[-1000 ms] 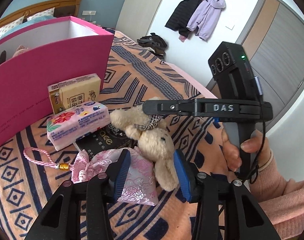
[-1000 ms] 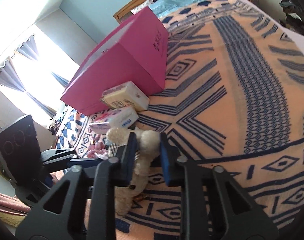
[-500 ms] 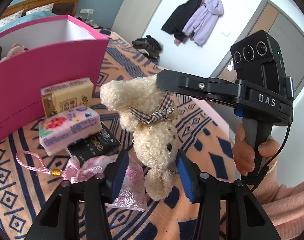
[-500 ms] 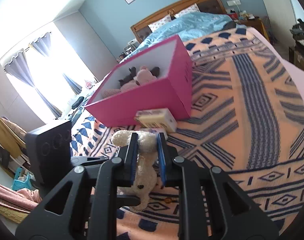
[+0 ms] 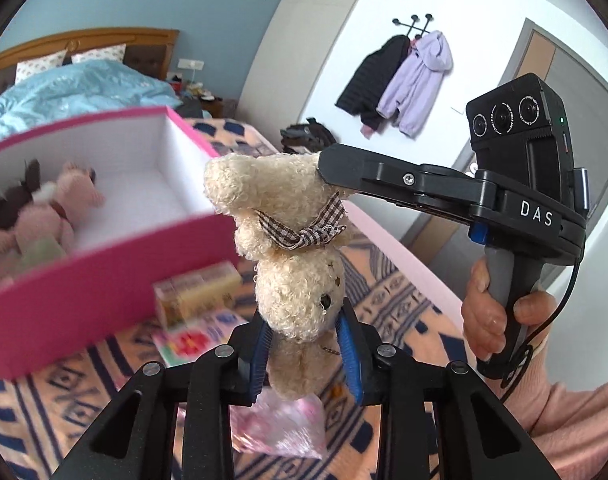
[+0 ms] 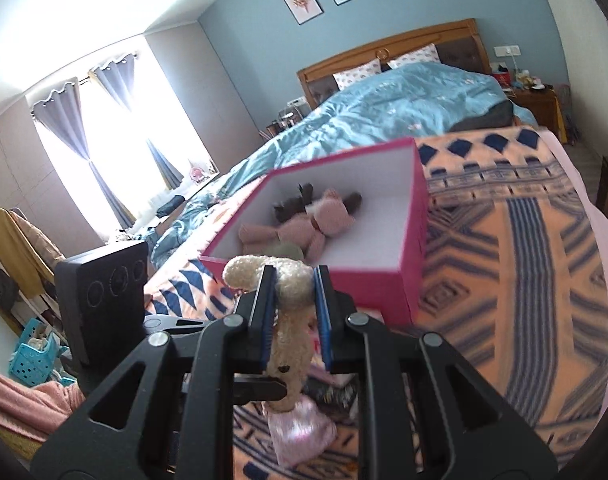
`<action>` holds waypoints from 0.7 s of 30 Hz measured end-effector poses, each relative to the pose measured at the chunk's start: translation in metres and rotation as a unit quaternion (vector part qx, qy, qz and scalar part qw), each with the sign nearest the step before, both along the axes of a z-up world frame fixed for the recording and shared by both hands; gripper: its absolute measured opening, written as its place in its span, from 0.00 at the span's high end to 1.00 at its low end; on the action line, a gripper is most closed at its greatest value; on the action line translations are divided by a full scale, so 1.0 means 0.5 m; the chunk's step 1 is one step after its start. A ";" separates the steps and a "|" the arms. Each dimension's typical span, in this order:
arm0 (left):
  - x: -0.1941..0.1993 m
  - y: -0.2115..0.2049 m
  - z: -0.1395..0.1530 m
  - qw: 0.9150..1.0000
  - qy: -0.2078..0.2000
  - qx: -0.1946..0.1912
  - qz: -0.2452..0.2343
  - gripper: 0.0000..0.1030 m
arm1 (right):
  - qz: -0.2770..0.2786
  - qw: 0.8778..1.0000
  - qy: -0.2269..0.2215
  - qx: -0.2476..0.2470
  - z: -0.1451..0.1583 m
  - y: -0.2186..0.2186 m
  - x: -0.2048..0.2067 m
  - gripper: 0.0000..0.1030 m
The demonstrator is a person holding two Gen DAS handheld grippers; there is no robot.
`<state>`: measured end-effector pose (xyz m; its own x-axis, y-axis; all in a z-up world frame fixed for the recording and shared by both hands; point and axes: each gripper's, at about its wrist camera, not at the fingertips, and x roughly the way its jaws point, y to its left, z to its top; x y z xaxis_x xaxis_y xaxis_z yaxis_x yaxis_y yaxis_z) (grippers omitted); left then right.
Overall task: Organize objects
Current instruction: 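Carry the cream bunny plush into the pink box and release it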
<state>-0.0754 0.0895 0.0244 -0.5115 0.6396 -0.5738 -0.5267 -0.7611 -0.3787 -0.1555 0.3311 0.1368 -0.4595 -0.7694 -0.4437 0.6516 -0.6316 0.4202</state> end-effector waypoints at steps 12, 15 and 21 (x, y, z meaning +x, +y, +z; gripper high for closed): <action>-0.119 -0.017 0.056 0.999 0.017 -0.017 0.040 0.70 | -0.003 1.000 0.019 -0.002 0.060 -0.048 -0.117 0.80; -0.152 -0.033 0.060 0.998 0.012 -0.021 0.050 0.70 | -0.010 1.000 0.013 0.000 0.060 -0.055 -0.148 0.80; -0.212 -0.030 0.045 0.998 -0.012 -0.029 0.060 0.70 | -0.025 0.999 0.006 0.023 0.053 -0.077 -0.200 0.80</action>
